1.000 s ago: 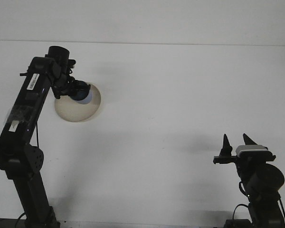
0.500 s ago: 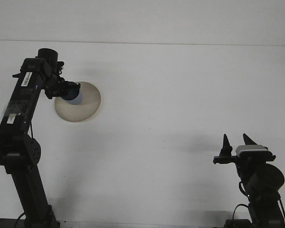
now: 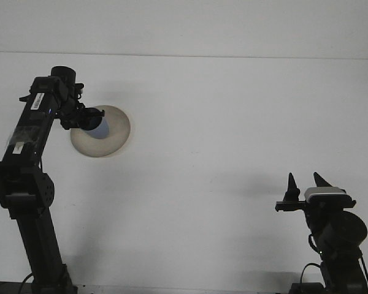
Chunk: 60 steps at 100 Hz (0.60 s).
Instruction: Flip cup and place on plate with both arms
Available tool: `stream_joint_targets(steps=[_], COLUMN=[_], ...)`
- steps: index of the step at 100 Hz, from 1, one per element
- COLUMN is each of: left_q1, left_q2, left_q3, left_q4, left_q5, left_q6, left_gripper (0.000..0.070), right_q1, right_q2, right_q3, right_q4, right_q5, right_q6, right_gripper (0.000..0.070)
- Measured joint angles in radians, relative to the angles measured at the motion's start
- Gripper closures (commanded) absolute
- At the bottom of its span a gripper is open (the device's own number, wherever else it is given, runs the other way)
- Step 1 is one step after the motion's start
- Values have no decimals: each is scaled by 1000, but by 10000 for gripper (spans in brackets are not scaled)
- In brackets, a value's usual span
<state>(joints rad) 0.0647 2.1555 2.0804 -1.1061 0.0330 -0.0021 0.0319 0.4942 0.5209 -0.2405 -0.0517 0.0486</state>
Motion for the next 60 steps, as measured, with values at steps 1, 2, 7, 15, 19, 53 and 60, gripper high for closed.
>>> stream_joint_targets(steps=[1,2,7,15,19,53,60], left_q1=[0,0,0,0,0,0,0], left_q2=[0,0,0,0,0,0,0], left_q3=[0,0,0,0,0,143,191], left_q4=[0,0,0,0,0,-63,-98], left_q5=[0,0,0,0,0,35,35], left_q6=[0,0,-3,-8,-8,-8,-8], left_gripper=[625,606,477,270,219,191,191], right_q1=[0,0,0,0,0,0,0], right_q2=[0,0,0,0,0,0,0], right_q3=[0,0,0,0,0,0,0], right_q4=[0,0,0,0,0,0,0], right_q5=[0,0,0,0,0,0,0], right_q6=[0,0,0,0,0,0,0], right_gripper=[265,265,265,265,265,265,265])
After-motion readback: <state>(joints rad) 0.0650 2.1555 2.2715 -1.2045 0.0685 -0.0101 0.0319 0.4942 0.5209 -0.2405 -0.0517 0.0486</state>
